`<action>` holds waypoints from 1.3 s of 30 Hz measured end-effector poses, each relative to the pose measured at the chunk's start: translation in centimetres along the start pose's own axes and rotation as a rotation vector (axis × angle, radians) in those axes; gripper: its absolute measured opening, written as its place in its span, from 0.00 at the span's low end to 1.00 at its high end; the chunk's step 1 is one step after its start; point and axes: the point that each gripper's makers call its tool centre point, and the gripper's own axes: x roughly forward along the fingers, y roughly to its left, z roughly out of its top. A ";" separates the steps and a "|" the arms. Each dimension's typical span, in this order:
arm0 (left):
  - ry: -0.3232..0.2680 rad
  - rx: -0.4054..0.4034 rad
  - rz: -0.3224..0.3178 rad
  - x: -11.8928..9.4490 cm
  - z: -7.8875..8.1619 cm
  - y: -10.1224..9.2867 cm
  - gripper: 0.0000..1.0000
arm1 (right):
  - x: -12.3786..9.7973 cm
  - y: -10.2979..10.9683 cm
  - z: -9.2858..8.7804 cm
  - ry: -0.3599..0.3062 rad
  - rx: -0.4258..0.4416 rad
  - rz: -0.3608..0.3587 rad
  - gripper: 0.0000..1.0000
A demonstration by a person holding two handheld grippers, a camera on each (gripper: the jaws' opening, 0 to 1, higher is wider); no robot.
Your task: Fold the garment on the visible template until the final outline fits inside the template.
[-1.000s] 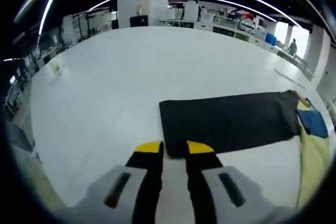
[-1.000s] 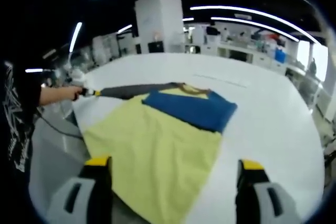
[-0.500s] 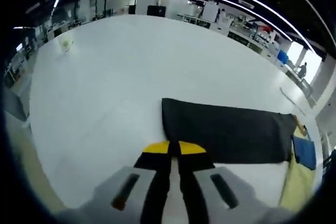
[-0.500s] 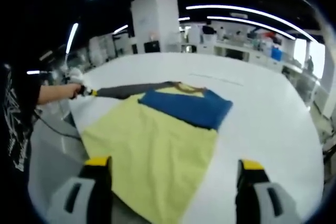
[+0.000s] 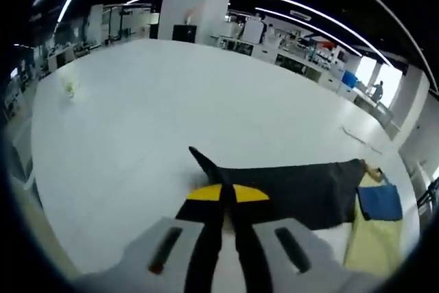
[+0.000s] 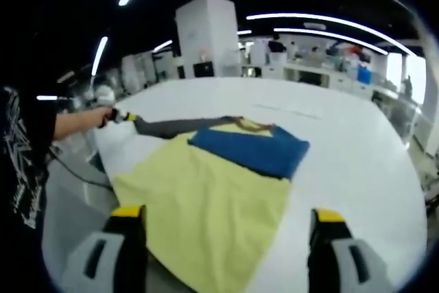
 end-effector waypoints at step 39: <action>-0.132 0.027 -0.443 -1.9 5.9 -23.0 0.01 | 0.9 3.5 0.7 0.003 -0.092 0.101 0.99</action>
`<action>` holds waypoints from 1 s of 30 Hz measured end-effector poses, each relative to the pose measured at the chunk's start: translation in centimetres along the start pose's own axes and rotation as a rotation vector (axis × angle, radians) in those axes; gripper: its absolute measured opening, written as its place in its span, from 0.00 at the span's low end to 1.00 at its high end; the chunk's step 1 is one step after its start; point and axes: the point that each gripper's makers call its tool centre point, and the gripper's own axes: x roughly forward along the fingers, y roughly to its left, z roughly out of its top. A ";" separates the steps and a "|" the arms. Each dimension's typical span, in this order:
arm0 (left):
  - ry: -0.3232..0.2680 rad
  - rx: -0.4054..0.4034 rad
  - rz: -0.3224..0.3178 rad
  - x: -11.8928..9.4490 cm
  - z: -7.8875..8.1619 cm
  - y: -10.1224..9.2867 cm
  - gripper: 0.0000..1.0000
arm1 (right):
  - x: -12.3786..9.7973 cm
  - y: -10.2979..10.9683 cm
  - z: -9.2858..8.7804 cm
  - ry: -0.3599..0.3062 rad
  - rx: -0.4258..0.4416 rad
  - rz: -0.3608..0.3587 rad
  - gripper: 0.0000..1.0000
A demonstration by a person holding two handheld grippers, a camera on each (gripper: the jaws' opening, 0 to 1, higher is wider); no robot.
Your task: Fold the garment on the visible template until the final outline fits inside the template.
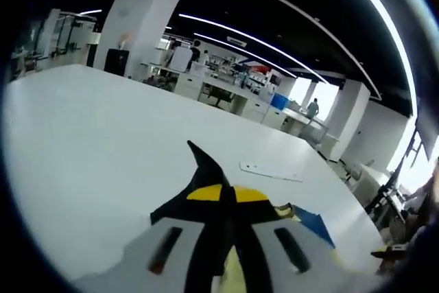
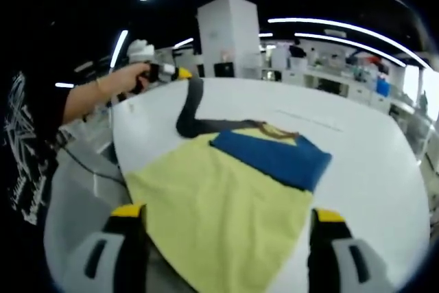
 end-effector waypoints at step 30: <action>0.096 -0.002 -0.213 4.0 -4.9 -11.5 0.01 | 0.3 0.1 -1.0 0.009 0.042 0.004 0.99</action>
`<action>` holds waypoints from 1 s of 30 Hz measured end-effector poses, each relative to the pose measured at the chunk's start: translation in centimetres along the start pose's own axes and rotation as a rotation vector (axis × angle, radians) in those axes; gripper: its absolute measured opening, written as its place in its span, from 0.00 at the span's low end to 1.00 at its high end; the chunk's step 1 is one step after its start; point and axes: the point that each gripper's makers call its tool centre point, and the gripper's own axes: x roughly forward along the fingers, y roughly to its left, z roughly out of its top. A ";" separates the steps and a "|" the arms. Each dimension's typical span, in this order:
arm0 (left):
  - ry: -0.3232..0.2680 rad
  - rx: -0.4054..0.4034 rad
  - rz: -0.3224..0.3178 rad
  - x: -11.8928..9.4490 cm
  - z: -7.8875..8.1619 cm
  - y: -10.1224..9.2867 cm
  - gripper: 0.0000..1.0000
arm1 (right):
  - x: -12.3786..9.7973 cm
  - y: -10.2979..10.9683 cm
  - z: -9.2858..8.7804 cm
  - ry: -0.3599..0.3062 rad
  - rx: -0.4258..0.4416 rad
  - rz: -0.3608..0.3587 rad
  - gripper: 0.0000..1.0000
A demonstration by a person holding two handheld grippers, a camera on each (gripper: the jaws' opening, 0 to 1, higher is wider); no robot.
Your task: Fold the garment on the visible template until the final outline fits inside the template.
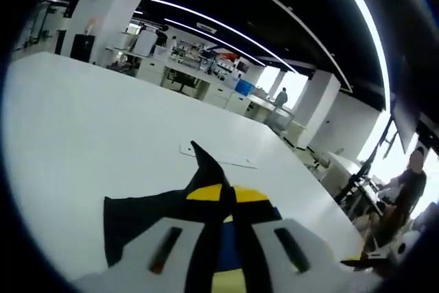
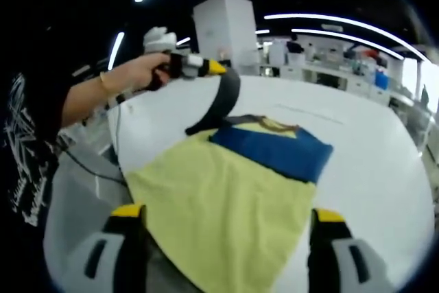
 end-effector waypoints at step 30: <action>0.071 0.055 -0.261 6.0 -6.4 -9.3 0.01 | 0.6 -1.6 -1.3 0.041 0.037 -0.015 0.99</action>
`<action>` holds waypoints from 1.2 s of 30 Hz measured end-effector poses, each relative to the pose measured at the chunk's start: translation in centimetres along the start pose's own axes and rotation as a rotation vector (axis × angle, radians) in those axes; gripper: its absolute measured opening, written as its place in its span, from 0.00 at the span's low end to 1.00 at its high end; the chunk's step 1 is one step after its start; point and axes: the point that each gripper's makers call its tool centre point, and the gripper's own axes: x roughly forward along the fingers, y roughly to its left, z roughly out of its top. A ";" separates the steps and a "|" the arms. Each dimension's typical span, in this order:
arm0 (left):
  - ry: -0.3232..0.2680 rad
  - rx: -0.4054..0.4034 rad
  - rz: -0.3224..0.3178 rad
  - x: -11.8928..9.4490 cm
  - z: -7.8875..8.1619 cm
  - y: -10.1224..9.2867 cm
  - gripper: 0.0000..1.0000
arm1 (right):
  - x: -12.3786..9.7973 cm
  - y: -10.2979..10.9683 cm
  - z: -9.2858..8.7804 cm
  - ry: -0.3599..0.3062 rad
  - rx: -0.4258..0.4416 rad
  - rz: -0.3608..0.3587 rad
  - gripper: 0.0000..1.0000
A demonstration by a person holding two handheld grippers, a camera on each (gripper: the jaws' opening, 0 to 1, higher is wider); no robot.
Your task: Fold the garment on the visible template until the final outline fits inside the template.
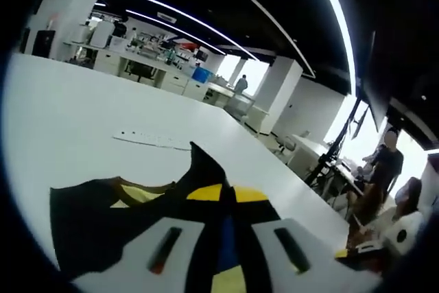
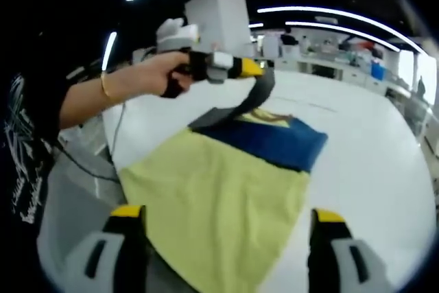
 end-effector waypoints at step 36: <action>0.266 -0.058 -0.066 4.5 -11.6 -2.4 0.01 | 1.0 0.0 -1.7 0.030 0.047 -0.006 0.99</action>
